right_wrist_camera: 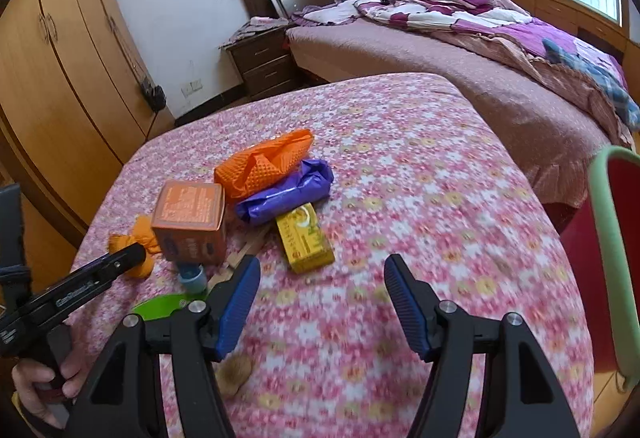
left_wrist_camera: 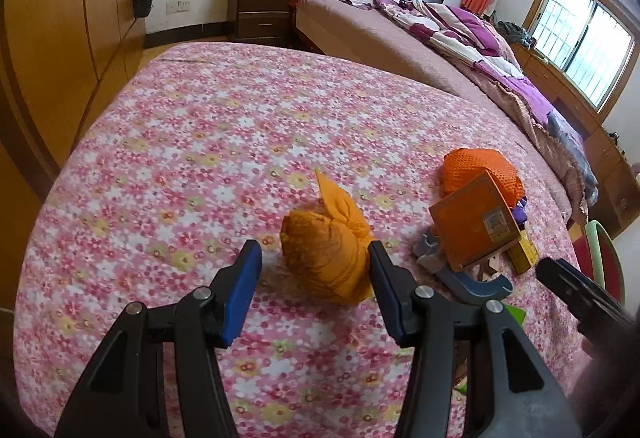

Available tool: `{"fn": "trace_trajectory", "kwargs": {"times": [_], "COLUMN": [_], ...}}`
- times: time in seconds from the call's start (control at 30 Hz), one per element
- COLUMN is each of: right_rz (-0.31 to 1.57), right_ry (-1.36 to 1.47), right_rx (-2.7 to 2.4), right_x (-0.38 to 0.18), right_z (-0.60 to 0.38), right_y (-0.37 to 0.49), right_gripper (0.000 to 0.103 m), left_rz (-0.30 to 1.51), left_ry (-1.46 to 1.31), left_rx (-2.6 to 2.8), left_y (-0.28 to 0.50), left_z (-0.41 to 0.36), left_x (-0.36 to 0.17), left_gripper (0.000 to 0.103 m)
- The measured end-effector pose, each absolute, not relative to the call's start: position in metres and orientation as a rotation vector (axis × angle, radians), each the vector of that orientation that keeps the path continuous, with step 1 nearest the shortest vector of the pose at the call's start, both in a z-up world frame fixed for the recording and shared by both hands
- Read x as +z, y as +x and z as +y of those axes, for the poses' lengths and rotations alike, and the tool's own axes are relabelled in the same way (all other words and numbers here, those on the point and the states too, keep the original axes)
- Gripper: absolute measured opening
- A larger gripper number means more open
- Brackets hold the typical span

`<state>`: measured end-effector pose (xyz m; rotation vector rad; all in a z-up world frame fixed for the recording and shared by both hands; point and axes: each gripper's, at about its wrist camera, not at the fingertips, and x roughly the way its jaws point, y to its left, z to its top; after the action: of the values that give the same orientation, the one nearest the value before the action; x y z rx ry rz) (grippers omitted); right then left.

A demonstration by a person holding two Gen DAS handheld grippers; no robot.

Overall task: Collect trash
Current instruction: 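Grasp the orange cloth with the left tool while the right tool grasps the yellow box, then carry both items over the red bucket and open both tools to drop them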

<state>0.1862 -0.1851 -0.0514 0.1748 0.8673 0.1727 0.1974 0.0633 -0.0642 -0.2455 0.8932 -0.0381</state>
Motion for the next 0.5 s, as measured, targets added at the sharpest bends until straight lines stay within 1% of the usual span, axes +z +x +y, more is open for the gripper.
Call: {"fn": "trace_trajectory", "kwargs": {"times": [0.07, 0.1, 0.13, 0.17, 0.2, 0.23, 0.27, 0.33, 0.5], "right_rz": [0.878, 0.888, 0.896, 0.900, 0.900, 0.891, 0.893, 0.892, 0.888], "right_ry": [0.171, 0.163, 0.156, 0.152, 0.146, 0.130, 0.120, 0.118, 0.149], "right_rx": [0.179, 0.182, 0.180, 0.180, 0.179, 0.173, 0.176, 0.183, 0.217], "right_x": [-0.056, -0.059, -0.062, -0.064, -0.065, -0.065, -0.065, -0.064, -0.059], "right_z": [-0.182, -0.179, -0.177, -0.176, -0.175, -0.173, -0.172, -0.172, -0.176], "right_y": [0.193, 0.197, 0.200, 0.201, 0.202, 0.202, 0.202, 0.200, 0.185], "right_gripper": [0.062, 0.055, 0.049, 0.046, 0.042, 0.036, 0.034, 0.033, 0.033], "left_rz": [0.889, 0.888, 0.885, 0.883, 0.884, 0.885, 0.885, 0.883, 0.859], "left_ry": [-0.231, -0.223, -0.220, -0.224, -0.233, -0.240, -0.243, -0.244, -0.249], "left_rx": [-0.040, -0.043, -0.051, -0.064, -0.081, -0.097, -0.106, -0.119, -0.134], "left_y": [0.198, 0.198, 0.198, 0.198, 0.199, 0.199, 0.199, 0.198, 0.188], "left_z": [0.060, 0.059, 0.058, 0.057, 0.055, 0.054, 0.053, 0.050, 0.048], "left_x": [-0.064, -0.065, -0.065, -0.065, -0.065, -0.065, -0.065, -0.064, -0.052], "left_gripper": [0.055, 0.054, 0.048, 0.040, 0.038, 0.032, 0.027, 0.024, 0.022]}}
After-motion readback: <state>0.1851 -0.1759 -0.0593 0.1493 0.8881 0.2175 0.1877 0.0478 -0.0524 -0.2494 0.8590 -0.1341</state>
